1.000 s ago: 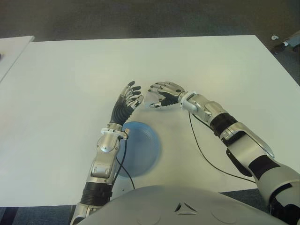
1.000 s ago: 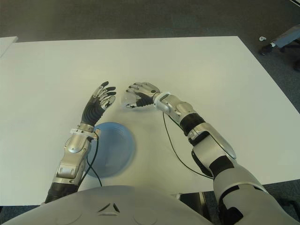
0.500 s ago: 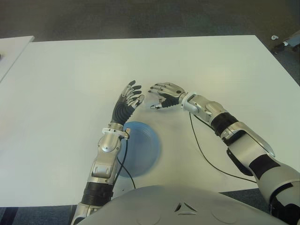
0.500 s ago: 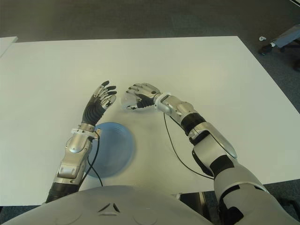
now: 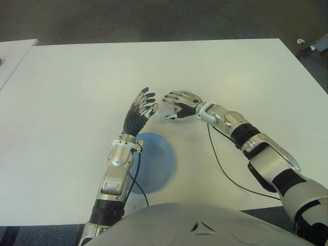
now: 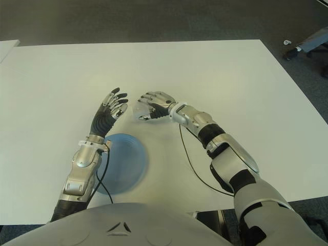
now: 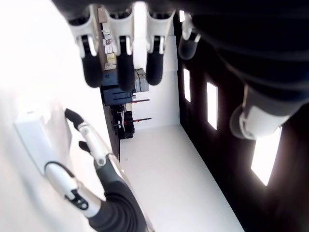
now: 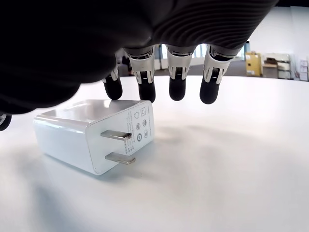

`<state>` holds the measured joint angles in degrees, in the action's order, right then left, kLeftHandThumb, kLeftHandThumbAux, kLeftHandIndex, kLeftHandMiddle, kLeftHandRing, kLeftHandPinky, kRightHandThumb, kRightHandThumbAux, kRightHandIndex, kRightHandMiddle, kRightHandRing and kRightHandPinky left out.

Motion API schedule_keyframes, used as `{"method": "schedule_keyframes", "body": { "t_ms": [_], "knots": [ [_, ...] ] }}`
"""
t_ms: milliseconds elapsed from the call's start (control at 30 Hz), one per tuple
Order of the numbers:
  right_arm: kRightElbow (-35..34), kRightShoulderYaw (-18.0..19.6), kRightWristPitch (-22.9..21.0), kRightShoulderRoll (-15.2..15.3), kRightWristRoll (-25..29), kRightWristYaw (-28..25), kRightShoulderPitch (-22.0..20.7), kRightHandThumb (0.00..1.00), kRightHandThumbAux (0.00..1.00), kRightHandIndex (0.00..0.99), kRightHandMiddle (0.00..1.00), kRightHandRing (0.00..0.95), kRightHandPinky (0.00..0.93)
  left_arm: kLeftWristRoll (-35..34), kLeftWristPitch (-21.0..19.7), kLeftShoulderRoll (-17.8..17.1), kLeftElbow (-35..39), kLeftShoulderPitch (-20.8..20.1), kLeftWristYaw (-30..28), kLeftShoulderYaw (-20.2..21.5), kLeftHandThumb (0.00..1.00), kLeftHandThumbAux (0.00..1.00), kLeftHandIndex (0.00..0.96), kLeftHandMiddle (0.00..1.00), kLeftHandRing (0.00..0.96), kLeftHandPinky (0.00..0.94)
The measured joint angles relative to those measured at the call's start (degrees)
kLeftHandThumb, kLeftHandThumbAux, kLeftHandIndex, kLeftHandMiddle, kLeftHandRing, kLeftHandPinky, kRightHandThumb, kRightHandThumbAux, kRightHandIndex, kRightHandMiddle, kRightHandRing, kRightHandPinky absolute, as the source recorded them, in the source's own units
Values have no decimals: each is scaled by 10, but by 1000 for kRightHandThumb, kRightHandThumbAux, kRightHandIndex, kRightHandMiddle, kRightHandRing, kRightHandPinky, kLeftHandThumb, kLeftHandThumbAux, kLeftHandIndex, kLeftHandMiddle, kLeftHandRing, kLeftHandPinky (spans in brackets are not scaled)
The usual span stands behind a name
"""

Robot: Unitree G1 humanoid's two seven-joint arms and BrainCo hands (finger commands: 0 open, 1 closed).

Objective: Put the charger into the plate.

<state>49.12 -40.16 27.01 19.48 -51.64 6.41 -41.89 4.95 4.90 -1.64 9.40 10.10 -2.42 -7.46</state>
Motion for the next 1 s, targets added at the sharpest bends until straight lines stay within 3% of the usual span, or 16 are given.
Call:
{"method": "schedule_keyframes", "body": {
  "t_ms": [1000],
  "knots": [
    [9, -19, -1, -1, -10, 17, -1, 355, 123, 0, 0, 0, 0, 7, -20, 3, 26, 7, 3, -3, 2, 528, 0, 189, 228, 250]
  ]
}}
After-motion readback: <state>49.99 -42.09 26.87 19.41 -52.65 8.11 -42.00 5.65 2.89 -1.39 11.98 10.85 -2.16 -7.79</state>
